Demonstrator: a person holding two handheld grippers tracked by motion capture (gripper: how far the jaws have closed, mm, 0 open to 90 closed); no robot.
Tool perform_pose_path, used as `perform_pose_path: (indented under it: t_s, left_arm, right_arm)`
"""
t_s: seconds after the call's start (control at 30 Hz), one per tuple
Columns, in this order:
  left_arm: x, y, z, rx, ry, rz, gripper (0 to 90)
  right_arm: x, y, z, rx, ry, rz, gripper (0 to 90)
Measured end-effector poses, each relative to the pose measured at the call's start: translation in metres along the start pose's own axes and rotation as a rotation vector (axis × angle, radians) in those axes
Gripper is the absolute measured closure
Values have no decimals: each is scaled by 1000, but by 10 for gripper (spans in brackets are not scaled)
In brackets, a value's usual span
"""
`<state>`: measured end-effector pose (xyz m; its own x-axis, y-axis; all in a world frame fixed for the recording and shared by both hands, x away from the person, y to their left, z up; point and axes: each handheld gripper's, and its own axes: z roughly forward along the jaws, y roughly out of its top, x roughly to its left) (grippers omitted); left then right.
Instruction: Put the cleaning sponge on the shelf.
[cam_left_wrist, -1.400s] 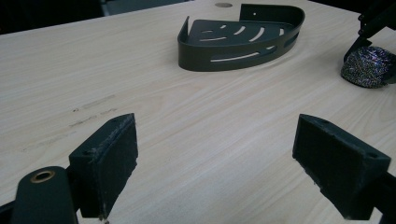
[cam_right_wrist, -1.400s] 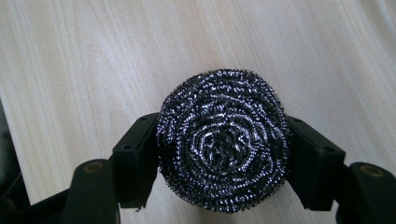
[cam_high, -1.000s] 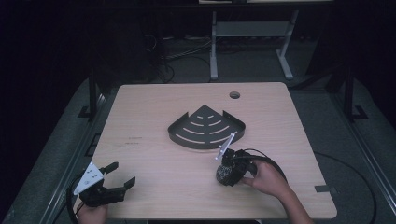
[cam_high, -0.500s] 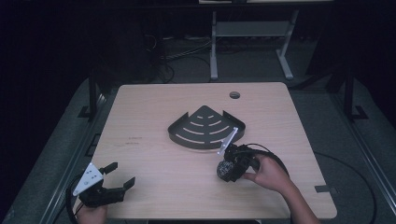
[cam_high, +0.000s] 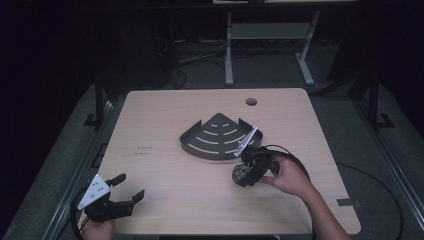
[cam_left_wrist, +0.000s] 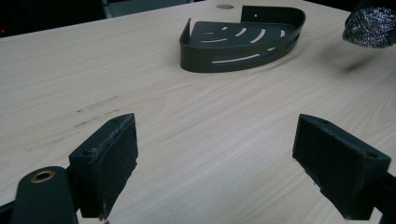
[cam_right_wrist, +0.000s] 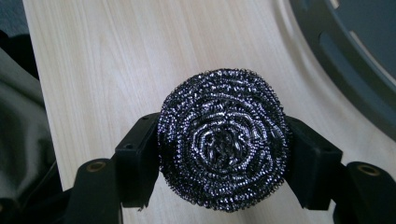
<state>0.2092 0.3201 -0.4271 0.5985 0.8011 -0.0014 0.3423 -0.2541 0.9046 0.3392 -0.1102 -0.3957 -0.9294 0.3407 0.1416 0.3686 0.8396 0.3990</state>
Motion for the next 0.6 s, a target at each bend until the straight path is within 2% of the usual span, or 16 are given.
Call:
perform_pose_path:
  t_s: [0.03, 0.27, 0.6]
  left_arm:
    - [0, 0, 0, -1, 0, 0, 134]
    - [0, 0, 0, 0, -1, 1, 134]
    - [0, 0, 0, -1, 0, 1, 134]
  right_arm:
    - [-2, 1, -1, -6, 9, 4, 340]
    - [-7, 6, -5, 13, -10, 1, 340]
    - [-11, 9, -7, 18, -10, -1, 340]
